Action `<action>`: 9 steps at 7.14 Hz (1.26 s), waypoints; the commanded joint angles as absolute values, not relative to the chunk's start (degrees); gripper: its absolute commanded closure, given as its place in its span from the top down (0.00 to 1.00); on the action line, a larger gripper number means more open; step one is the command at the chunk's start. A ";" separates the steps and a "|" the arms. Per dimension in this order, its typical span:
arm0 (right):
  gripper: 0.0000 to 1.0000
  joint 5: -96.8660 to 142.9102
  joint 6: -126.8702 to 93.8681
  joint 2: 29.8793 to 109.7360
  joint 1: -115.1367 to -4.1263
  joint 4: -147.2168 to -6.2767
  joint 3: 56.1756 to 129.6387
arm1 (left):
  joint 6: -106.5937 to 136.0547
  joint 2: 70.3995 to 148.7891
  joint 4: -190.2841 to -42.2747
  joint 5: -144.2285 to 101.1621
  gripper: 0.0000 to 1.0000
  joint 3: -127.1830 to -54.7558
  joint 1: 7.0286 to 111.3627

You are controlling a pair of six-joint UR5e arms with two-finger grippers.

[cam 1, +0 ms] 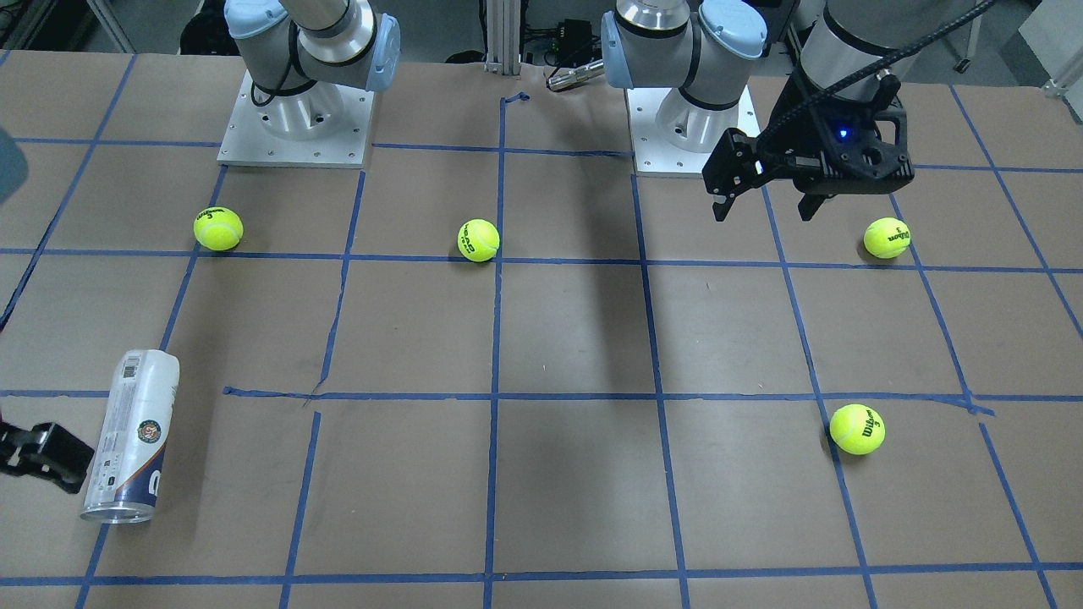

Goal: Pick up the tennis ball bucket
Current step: 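Move the right gripper down over the white tennis ball can, then close the right gripper on the can's clear lid end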

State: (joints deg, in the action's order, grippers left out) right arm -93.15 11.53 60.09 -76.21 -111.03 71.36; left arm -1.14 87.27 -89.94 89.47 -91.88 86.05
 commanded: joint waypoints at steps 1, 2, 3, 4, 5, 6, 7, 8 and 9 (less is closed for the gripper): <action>1.00 -93.60 11.60 53.01 -75.50 -116.89 71.36 | -1.14 87.28 -89.91 89.47 1.00 -91.85 86.04; 1.00 -93.34 11.60 51.87 -75.41 -116.89 72.59 | -1.14 87.28 -89.91 89.47 1.00 -91.85 86.04; 1.00 -93.25 12.65 50.38 -75.41 -116.81 73.38 | -1.14 87.28 -89.91 89.47 1.00 -91.85 86.04; 1.00 -93.34 12.92 50.01 -75.41 -116.72 74.08 | -1.23 87.19 -89.83 89.47 1.00 -91.67 86.04; 1.00 -93.69 16.23 50.10 -75.32 -118.20 75.66 | -1.14 87.10 -89.74 89.04 1.00 -91.58 86.04; 1.00 -93.95 18.00 50.10 -75.24 -122.48 77.67 | -1.14 87.19 -89.74 89.29 1.00 -91.67 86.04; 1.00 -94.04 17.93 50.45 -75.23 -124.35 79.44 | -1.23 87.10 -89.74 89.47 1.00 -91.58 85.87; 1.00 -94.04 17.93 50.71 -74.97 -124.37 79.98 | -1.23 87.10 -89.74 89.47 1.00 -91.67 85.87; 1.00 -93.52 18.02 50.71 -74.80 -123.84 80.59 | -1.23 87.19 -89.74 89.39 1.00 -91.50 85.87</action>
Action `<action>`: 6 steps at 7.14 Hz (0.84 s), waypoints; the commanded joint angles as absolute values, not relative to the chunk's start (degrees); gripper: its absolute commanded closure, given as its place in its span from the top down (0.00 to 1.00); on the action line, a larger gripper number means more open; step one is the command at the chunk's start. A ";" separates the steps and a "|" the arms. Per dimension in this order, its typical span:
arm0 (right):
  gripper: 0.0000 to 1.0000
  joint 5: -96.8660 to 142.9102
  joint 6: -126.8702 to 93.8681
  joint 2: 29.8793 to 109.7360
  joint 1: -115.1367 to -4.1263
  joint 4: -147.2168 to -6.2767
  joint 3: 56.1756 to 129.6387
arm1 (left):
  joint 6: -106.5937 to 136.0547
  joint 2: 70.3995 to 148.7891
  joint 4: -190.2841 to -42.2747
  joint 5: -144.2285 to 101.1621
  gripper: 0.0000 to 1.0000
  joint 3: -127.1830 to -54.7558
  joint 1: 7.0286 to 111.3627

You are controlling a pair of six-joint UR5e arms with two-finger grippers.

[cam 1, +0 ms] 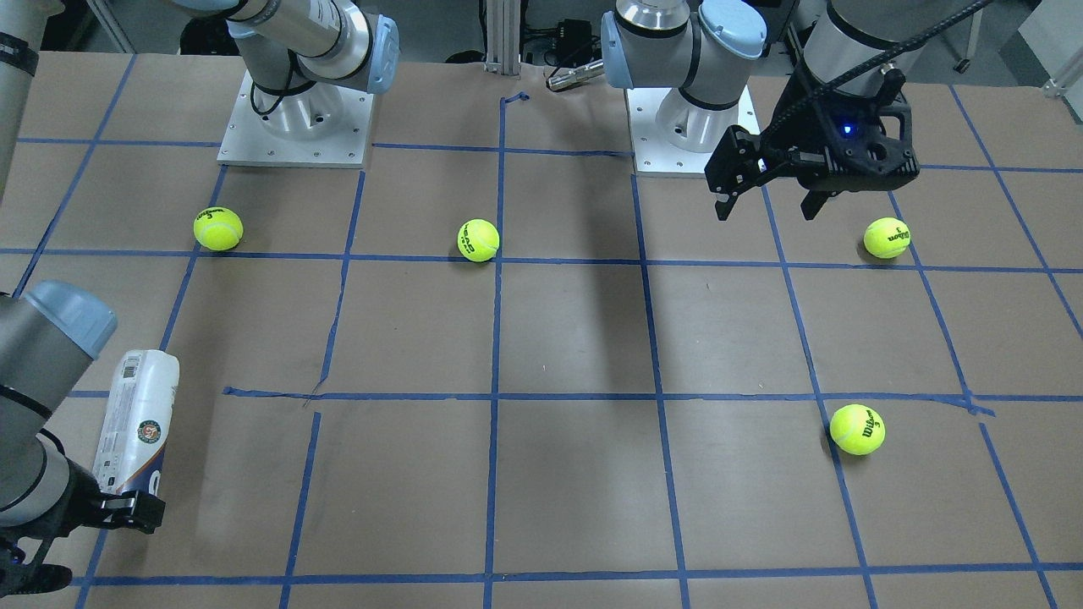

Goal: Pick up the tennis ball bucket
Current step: 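Close the right gripper on the can's clear lid end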

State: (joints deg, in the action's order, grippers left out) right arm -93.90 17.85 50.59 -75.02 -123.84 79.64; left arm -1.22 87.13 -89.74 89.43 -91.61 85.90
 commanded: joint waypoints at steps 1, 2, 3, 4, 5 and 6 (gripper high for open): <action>1.00 -93.52 18.10 50.80 -74.53 -123.75 81.55 | -1.32 87.10 -89.65 89.47 1.00 -91.49 85.78; 1.00 -93.43 18.19 51.32 -74.44 -123.66 81.82 | -1.32 87.01 -89.82 89.47 1.00 -91.49 85.87; 0.97 -93.51 18.89 51.42 -74.27 -123.75 81.83 | -1.32 87.10 -89.65 89.47 1.00 -91.67 85.87; 0.86 -93.25 20.46 51.59 -74.27 -123.84 81.83 | -1.32 87.01 -89.74 89.47 1.00 -91.50 85.87; 0.74 -93.34 20.57 51.59 -74.27 -123.58 82.09 | -1.23 87.10 -89.74 89.47 1.00 -91.58 86.04; 0.70 -92.47 20.65 51.50 -74.27 -123.84 81.92 | -1.23 87.10 -89.74 89.47 1.00 -91.50 85.96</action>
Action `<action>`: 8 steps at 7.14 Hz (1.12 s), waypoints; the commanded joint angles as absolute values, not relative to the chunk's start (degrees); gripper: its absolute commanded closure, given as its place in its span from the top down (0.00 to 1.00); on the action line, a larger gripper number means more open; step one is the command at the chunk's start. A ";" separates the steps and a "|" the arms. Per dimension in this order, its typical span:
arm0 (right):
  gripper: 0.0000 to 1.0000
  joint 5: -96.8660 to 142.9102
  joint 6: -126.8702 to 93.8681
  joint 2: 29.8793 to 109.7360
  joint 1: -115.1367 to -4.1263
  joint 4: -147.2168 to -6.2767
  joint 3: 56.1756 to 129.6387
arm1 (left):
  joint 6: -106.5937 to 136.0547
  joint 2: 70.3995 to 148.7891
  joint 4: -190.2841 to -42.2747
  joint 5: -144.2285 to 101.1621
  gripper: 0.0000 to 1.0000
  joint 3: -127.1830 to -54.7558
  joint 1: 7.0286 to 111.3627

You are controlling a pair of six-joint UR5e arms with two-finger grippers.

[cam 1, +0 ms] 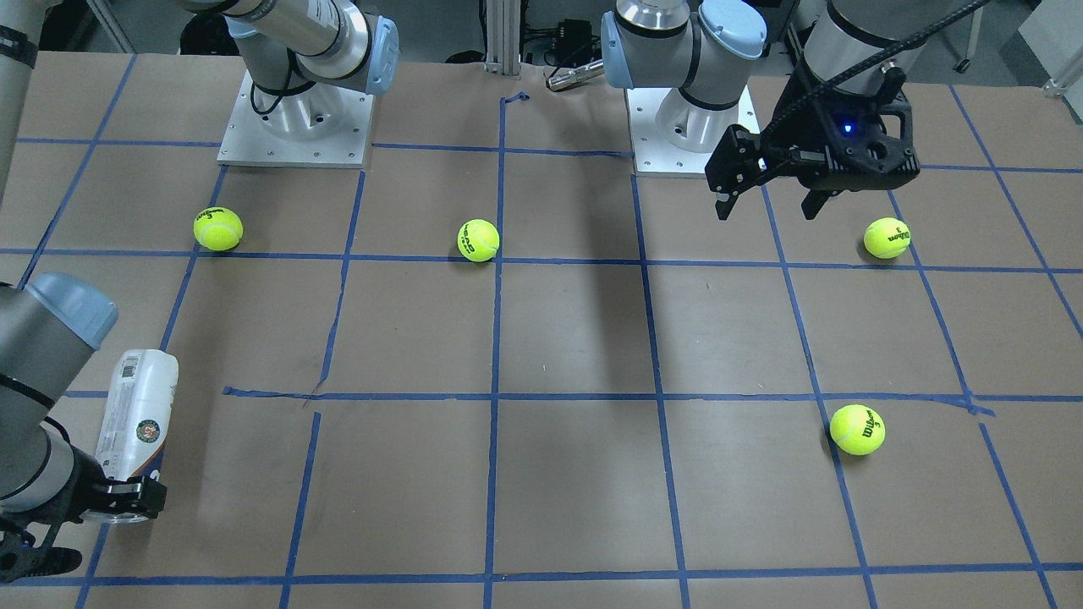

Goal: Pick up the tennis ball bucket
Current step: 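Close the right gripper on the can's clear lid end, then carry the can with the right gripper toward the table center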

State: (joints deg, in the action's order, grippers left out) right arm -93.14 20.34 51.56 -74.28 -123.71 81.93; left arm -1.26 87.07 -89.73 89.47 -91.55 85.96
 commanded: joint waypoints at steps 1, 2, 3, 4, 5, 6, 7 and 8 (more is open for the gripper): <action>0.65 -90.37 20.57 51.76 -74.27 -123.66 81.91 | -1.23 87.10 -89.74 89.47 1.00 -91.32 85.87; 0.63 -88.52 20.48 54.20 -74.44 -123.40 81.91 | -1.23 87.10 -89.74 89.47 1.00 -91.23 85.87; 0.63 -87.55 20.48 57.80 -75.31 -122.88 81.83 | -1.23 87.10 -89.74 89.47 1.00 -91.14 85.78; 0.62 -87.02 20.91 59.40 -78.11 -122.61 81.83 | -1.23 87.10 -89.74 89.39 1.00 -90.97 85.78; 0.60 -86.23 22.22 60.72 -83.36 -122.69 81.83 | -1.23 87.10 -89.65 89.38 1.00 -90.97 85.78; 0.60 -86.39 24.85 61.60 -89.15 -123.39 81.74 | -1.32 87.10 -89.39 89.47 1.00 -90.88 85.69; 0.60 -86.31 29.92 62.74 -94.52 -123.57 81.74 | -2.19 87.01 -89.47 88.86 1.00 -90.44 84.04; 0.59 -87.35 33.36 63.19 -100.83 -123.75 81.30 | -2.20 86.58 -89.73 89.29 1.00 -89.40 80.80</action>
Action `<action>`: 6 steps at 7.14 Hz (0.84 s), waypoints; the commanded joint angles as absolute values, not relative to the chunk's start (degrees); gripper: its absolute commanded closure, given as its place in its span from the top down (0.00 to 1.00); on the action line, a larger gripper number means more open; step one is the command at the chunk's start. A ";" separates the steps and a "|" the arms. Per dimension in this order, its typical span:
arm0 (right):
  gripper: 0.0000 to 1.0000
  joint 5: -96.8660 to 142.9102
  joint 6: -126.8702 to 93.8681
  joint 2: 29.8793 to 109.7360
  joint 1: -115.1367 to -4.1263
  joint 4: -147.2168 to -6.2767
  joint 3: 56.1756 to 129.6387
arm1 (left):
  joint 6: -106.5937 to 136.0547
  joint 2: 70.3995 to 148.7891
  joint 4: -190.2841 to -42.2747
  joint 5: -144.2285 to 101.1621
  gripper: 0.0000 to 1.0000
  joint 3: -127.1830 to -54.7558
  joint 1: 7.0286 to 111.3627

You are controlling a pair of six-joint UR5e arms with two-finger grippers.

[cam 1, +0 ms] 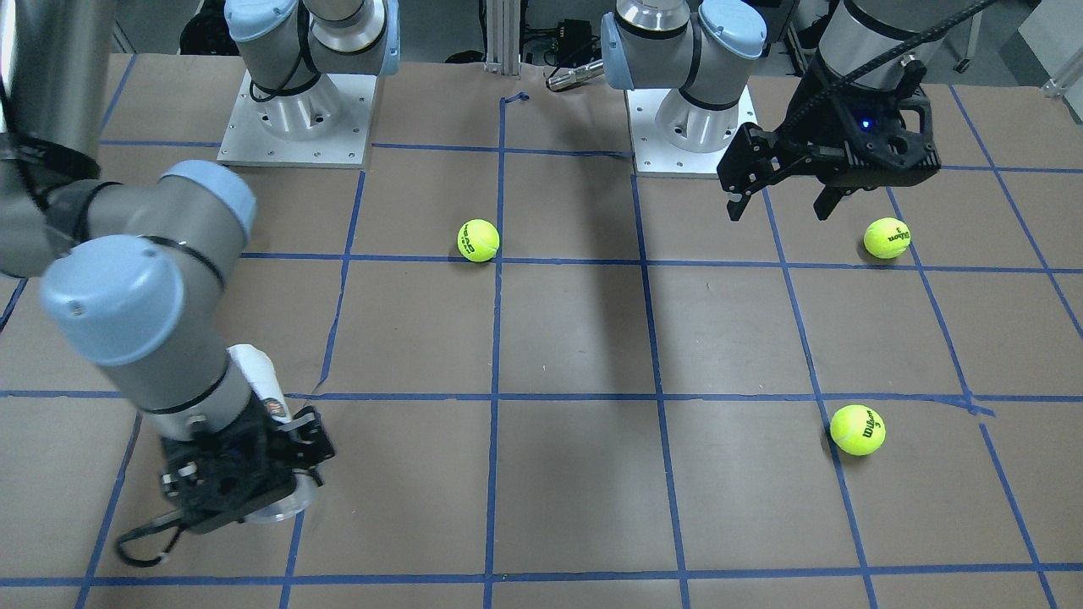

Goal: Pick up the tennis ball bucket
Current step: 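Carry the can with the right gripper toward the table center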

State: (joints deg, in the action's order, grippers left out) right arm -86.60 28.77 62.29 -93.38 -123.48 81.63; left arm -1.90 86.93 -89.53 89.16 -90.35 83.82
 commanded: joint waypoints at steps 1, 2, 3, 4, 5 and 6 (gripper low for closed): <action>0.58 -89.71 38.36 62.85 -106.81 -125.06 81.30 | -3.42 86.14 -89.91 89.47 1.00 -88.78 78.77; 0.58 -92.78 43.54 62.23 -112.01 -125.68 81.73 | -9.34 85.96 -90.09 89.73 1.00 -88.77 77.88; 0.57 -92.90 46.38 61.27 -114.84 -125.77 81.74 | -10.71 85.78 -89.91 89.74 1.00 -88.68 76.57; 0.55 -92.64 51.80 59.61 -116.96 -127.95 81.83 | -10.81 85.69 -89.91 89.65 1.00 -88.51 75.51; 0.56 -92.20 56.55 57.41 -117.94 -132.41 81.74 | -10.81 85.69 -89.83 88.78 1.00 -88.33 75.06; 0.56 -91.15 57.04 56.00 -118.65 -133.93 81.83 | -10.90 85.69 -89.82 88.94 1.00 -88.24 74.54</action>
